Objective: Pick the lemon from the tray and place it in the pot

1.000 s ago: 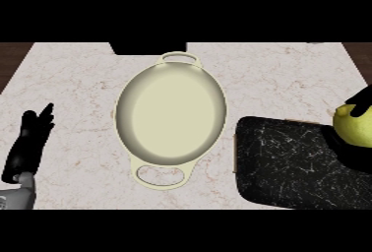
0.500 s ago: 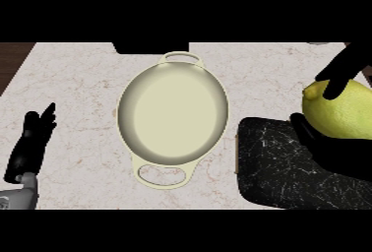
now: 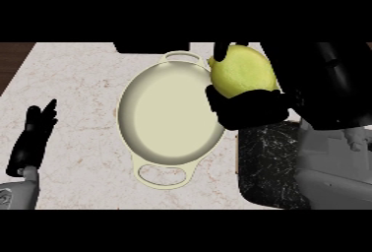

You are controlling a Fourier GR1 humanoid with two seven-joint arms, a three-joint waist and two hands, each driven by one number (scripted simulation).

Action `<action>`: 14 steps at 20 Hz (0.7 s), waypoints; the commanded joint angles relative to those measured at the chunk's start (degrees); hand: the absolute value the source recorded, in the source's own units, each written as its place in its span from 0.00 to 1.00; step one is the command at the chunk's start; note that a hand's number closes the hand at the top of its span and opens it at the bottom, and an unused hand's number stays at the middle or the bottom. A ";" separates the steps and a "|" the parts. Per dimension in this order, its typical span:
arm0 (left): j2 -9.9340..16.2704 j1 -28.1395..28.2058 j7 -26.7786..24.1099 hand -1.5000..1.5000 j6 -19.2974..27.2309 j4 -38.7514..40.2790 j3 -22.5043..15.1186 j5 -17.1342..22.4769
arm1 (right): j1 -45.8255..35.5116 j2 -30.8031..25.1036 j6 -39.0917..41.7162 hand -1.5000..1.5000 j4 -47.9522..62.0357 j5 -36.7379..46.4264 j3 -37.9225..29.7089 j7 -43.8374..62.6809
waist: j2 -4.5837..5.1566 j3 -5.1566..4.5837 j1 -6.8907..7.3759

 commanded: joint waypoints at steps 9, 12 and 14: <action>0.22 1.90 0.36 0.50 -1.48 -3.10 0.33 0.05 | -1.77 6.17 -11.28 1.00 23.09 -4.23 4.81 -0.68 | 0.08 0.06 0.44; -0.69 2.88 1.30 0.50 -1.52 -4.83 -0.36 0.03 | -3.41 6.21 -13.51 0.00 33.02 -5.80 5.16 -3.39 | 0.18 0.06 0.89; -1.72 0.78 5.55 0.50 0.55 -7.30 -1.48 -1.90 | -1.89 6.22 -18.40 0.00 31.24 -9.44 8.12 -3.04 | 0.02 0.10 0.54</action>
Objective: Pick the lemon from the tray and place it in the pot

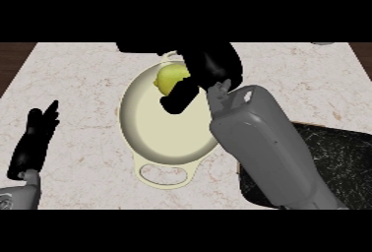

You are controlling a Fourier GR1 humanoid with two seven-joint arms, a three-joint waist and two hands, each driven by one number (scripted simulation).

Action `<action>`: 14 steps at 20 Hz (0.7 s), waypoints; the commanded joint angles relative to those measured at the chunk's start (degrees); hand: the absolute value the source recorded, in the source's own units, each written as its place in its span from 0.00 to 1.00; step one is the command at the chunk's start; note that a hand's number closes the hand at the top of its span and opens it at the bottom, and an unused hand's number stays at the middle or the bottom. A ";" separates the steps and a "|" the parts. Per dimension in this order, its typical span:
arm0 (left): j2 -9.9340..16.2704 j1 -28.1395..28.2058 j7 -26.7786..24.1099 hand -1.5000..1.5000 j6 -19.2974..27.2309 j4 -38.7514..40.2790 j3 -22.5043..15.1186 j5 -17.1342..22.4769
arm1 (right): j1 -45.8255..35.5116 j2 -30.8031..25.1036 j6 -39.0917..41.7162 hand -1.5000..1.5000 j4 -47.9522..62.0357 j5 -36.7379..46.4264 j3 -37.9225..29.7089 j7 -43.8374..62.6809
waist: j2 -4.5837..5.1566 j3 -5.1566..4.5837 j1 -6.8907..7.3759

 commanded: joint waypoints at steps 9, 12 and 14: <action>1.03 -1.32 -1.11 0.50 -1.54 2.37 1.98 1.17 | 5.02 0.29 -30.94 0.00 4.14 -14.14 1.53 -9.64 | 0.06 0.04 0.00; 0.50 -1.02 -0.51 0.50 -0.85 2.14 1.80 0.49 | 4.61 0.30 -33.50 0.00 2.81 -14.00 -2.64 -11.06 | -0.08 0.03 -0.81; 2.61 0.72 -1.00 0.50 -3.58 0.48 3.16 2.35 | 4.59 -0.81 -33.27 0.00 4.53 -14.54 -8.04 -14.90 | -0.07 0.05 -0.55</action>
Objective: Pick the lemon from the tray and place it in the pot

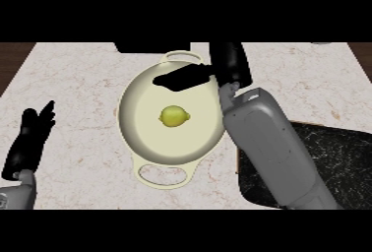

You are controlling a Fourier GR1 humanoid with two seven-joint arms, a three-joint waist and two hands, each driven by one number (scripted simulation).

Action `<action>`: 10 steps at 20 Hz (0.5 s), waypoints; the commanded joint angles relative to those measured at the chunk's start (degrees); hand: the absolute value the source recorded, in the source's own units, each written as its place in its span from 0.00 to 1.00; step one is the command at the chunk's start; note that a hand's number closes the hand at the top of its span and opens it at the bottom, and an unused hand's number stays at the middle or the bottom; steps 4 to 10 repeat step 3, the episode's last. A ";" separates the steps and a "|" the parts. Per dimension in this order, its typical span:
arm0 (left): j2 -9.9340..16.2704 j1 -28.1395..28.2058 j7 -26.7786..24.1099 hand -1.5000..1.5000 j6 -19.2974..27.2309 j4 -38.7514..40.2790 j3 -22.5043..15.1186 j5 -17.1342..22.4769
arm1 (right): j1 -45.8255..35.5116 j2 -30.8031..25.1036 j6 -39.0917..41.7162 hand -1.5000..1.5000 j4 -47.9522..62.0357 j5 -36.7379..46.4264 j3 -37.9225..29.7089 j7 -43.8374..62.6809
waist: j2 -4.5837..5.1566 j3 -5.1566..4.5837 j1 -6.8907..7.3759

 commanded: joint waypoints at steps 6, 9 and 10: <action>-1.65 0.07 -1.08 0.50 2.07 1.20 0.06 -1.30 | 7.77 -4.15 -1.60 0.00 -5.20 -3.80 -7.05 -6.68 | -0.14 0.01 -1.25; -1.65 0.07 -1.08 0.50 2.07 1.20 0.06 -1.30 | 7.77 -4.15 -1.60 0.00 -5.20 -3.80 -7.05 -6.68 | -0.14 0.01 -1.25; -1.65 0.07 -1.08 0.50 2.07 1.20 0.06 -1.30 | 7.77 -4.15 -1.60 0.00 -5.20 -3.80 -7.05 -6.68 | -0.14 0.01 -1.25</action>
